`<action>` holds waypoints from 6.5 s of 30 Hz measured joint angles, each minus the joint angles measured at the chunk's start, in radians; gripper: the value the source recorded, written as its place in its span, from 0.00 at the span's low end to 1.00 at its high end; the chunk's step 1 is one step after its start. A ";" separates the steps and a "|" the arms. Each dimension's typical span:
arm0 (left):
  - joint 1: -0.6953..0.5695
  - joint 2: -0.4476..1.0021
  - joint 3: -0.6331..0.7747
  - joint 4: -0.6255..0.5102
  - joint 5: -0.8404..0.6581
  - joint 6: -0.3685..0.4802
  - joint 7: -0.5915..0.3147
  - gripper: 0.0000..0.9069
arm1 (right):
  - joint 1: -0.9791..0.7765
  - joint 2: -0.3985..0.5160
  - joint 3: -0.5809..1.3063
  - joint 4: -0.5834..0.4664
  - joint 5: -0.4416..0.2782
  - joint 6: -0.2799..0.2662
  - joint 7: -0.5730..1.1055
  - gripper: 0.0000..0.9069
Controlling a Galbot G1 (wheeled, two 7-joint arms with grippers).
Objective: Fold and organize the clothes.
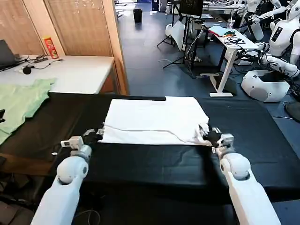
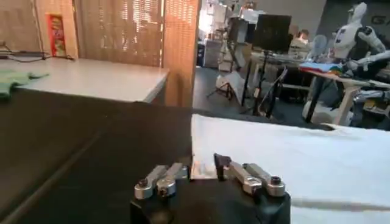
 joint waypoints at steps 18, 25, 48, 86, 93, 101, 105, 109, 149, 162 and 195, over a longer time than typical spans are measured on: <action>0.091 -0.025 -0.009 -0.030 -0.028 0.009 0.027 0.15 | -0.038 0.027 0.002 -0.027 -0.008 0.007 0.005 0.38; 0.084 -0.029 -0.009 -0.010 -0.043 0.021 0.028 0.00 | -0.046 0.027 0.001 -0.017 0.003 -0.007 0.024 0.08; 0.338 0.092 -0.043 -0.252 0.025 0.054 -0.017 0.00 | -0.355 -0.008 0.123 0.350 0.096 -0.225 0.169 0.08; 0.153 0.115 -0.068 -0.341 -0.128 0.204 -0.068 0.97 | 0.149 -0.078 -0.026 0.102 0.110 -0.108 0.191 0.97; -0.131 0.111 0.070 -0.078 -0.195 0.236 -0.077 0.97 | 0.452 -0.036 -0.190 -0.222 0.113 -0.103 0.186 0.97; -0.389 0.069 0.182 0.218 -0.214 0.263 -0.072 0.97 | 0.675 0.038 -0.289 -0.557 0.121 -0.127 0.163 0.97; -0.463 0.047 0.205 0.321 -0.218 0.281 -0.066 0.97 | 0.732 0.075 -0.296 -0.655 0.137 -0.144 0.163 0.97; -0.497 0.031 0.214 0.385 -0.212 0.304 -0.055 0.97 | 0.758 0.101 -0.298 -0.717 0.136 -0.152 0.163 0.97; -0.517 -0.027 0.201 0.502 -0.063 0.270 0.003 0.18 | 0.692 0.099 -0.265 -0.663 0.156 -0.045 0.056 0.06; -0.359 0.081 0.149 0.214 -0.188 0.318 -0.040 0.18 | 0.442 -0.083 -0.195 -0.241 0.246 -0.081 0.068 0.06; 0.207 0.254 -0.058 -0.293 -0.159 0.318 -0.009 0.18 | -0.084 -0.207 -0.076 0.215 0.249 -0.245 0.174 0.05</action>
